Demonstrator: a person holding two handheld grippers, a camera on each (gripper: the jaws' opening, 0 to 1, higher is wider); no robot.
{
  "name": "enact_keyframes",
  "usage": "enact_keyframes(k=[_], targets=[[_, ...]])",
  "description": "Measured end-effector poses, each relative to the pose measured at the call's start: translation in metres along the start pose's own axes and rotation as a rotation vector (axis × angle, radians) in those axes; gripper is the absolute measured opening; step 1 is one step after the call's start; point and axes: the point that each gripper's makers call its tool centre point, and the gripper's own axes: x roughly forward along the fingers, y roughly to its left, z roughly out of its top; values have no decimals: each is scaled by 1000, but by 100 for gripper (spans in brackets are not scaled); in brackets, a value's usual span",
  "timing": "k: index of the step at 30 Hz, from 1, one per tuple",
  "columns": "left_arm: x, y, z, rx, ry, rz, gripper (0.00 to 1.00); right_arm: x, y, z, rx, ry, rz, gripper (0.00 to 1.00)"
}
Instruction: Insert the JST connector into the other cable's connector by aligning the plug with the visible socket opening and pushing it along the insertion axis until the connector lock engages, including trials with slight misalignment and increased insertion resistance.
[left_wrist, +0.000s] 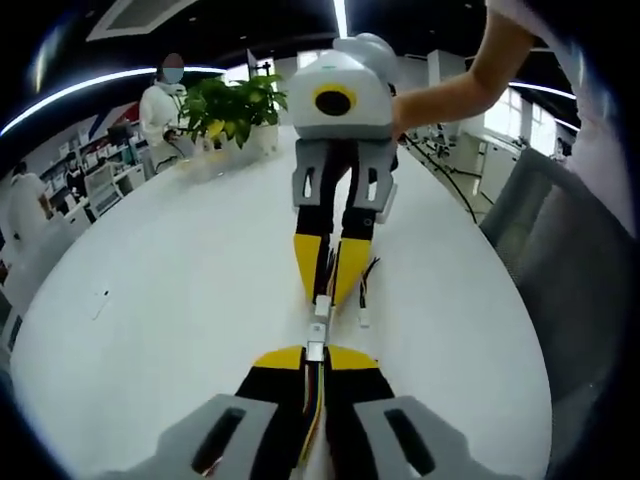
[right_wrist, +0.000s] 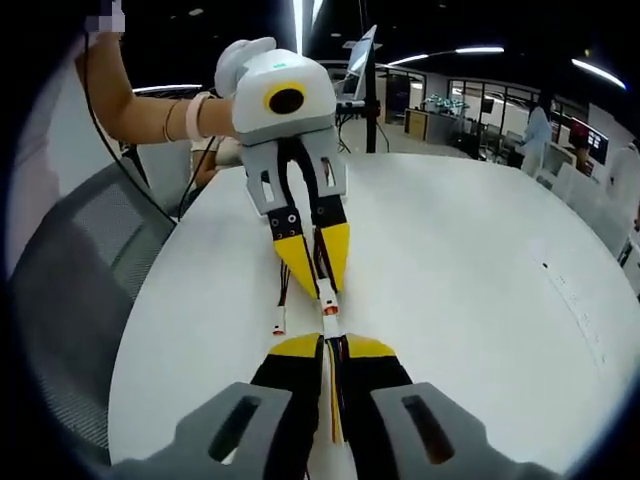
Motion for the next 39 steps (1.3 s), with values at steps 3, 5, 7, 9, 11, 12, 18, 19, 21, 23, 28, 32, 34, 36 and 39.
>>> enact_keyframes(k=[3, 5, 7, 9, 11, 12, 18, 19, 21, 23, 28, 32, 34, 36, 39], targets=[[-1, 0, 2, 0, -5, -4, 0, 0, 0, 2, 0, -5, -1, 4], [-1, 1, 2, -1, -9, -7, 0, 0, 0, 3, 0, -8, -1, 4], [-1, 1, 2, 1, -9, -12, 0, 0, 0, 3, 0, -8, -1, 4], [0, 0, 2, 3, -8, -18, 0, 0, 1, 4, 0, -9, 0, 4], [1, 0, 1, 5, -5, -20, 0, 0, 1, 4, 0, -8, 0, 4], [1, -1, 2, 5, -5, -21, 0, 0, 1, 3, 1, -6, 2, 4], [1, -1, 3, 4, -7, -24, 0, 0, 3, 3, -6, 2, 1, 4], [1, -1, 3, -2, -11, -25, 0, 0, 3, 2, -15, 8, -1, 4], [1, -2, 3, -2, -10, -27, 0, 1, 4, 2, -19, 12, -1, 4], [2, -1, 0, 5, -2, -31, 0, 1, 4, 2, -18, 12, 2, 4], [2, -1, -1, 22, 4, -35, 0, 1, 6, 3, -23, 13, 8, 4], [2, -1, 2, 40, -4, -41, 0, 2, 5, 3, -24, 7, 18, 4], [2, -1, 3, 58, -4, -42, 0, 1, 4, 4, -25, 1, 19, 4], [2, -1, 4, 57, -3, -45, 0, 1, 4, 5, -23, -6, 22, 4], [1, 0, 4, 54, -6, -46, 0, 0, 4, 6, -20, -11, 21, 4]])
